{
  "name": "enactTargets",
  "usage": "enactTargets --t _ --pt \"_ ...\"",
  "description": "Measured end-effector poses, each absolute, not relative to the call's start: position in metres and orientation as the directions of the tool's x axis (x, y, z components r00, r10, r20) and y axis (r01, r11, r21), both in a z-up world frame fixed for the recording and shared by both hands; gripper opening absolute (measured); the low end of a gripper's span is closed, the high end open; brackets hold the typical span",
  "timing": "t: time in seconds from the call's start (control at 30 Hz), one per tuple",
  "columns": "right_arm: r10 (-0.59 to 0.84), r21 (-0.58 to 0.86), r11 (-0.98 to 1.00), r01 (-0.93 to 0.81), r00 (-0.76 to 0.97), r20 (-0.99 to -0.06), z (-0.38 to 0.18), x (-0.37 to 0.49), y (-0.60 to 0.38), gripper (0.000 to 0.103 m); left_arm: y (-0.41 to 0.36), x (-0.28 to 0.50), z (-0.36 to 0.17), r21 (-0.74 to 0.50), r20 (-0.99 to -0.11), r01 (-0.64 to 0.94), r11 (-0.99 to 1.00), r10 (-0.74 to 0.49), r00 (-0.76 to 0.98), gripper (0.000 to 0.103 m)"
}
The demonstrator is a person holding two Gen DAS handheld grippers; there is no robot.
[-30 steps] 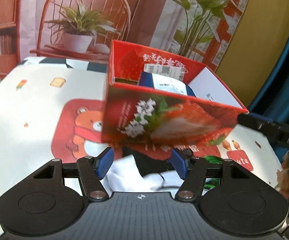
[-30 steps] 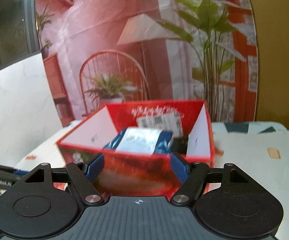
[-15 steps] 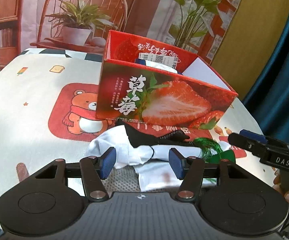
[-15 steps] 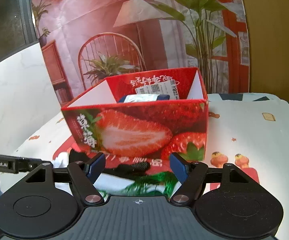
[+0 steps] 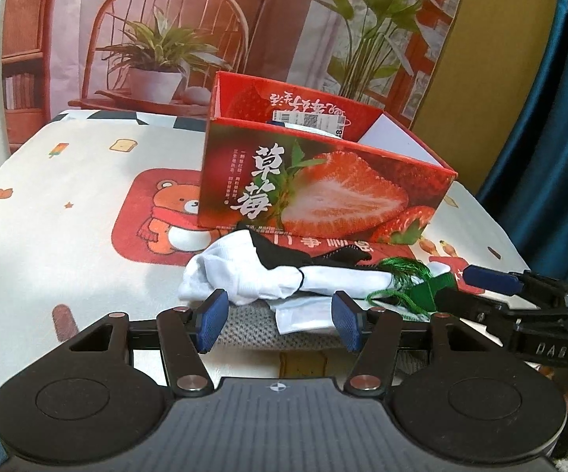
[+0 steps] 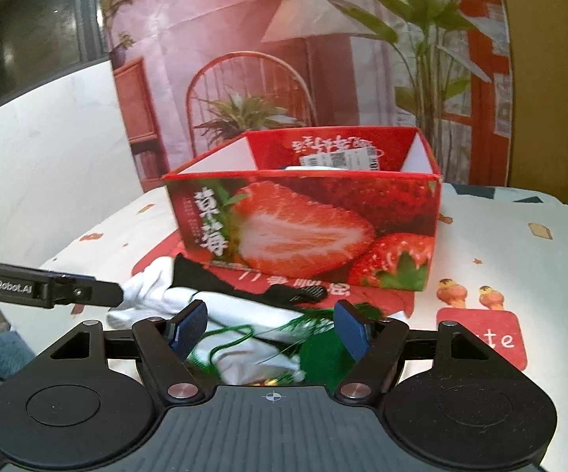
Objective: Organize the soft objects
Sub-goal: 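Move the right tool back and lower it onto the green knitted pouch, then close the right gripper on the green knitted pouch and lift it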
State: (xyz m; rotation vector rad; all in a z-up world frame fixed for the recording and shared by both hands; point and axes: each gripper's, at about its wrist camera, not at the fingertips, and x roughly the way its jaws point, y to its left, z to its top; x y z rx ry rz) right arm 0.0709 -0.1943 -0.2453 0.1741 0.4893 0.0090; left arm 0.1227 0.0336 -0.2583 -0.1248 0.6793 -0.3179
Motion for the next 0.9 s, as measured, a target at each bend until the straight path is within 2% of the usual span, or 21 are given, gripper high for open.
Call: enactTargets --t 0.2,0.43,0.57,0.7,0.9 --pt "0.019 0.144 0.988 0.059 0.875 -0.483 -0.248 0.061 -0.188 0.067 0.040 0.113 -0.253 -0.229 -0.580 0.231 0.946 -0.323 0.748 0.060" --pt "-0.070 0.166 0.969 0.180 0.853 -0.517 -0.252 0.052 -0.212 0.064 0.042 0.113 -0.251 -0.236 -0.570 0.206 0.950 -0.307 0.762 0.050" --pt "-0.069 0.211 0.953 0.219 0.832 -0.551 -0.265 0.055 -0.225 0.060 0.043 0.116 -0.256 -0.243 -0.585 0.195 0.950 -0.304 0.752 0.048" --pt "-0.049 0.233 0.946 0.227 0.807 -0.588 -0.280 0.061 -0.230 0.050 0.043 0.120 -0.261 -0.249 -0.599 0.178 0.952 -0.296 0.744 0.048" --pt "-0.020 0.278 0.932 0.233 0.798 -0.602 -0.294 0.066 -0.235 0.050 0.044 0.122 -0.265 -0.252 -0.613 0.173 0.952 -0.296 0.732 0.048"
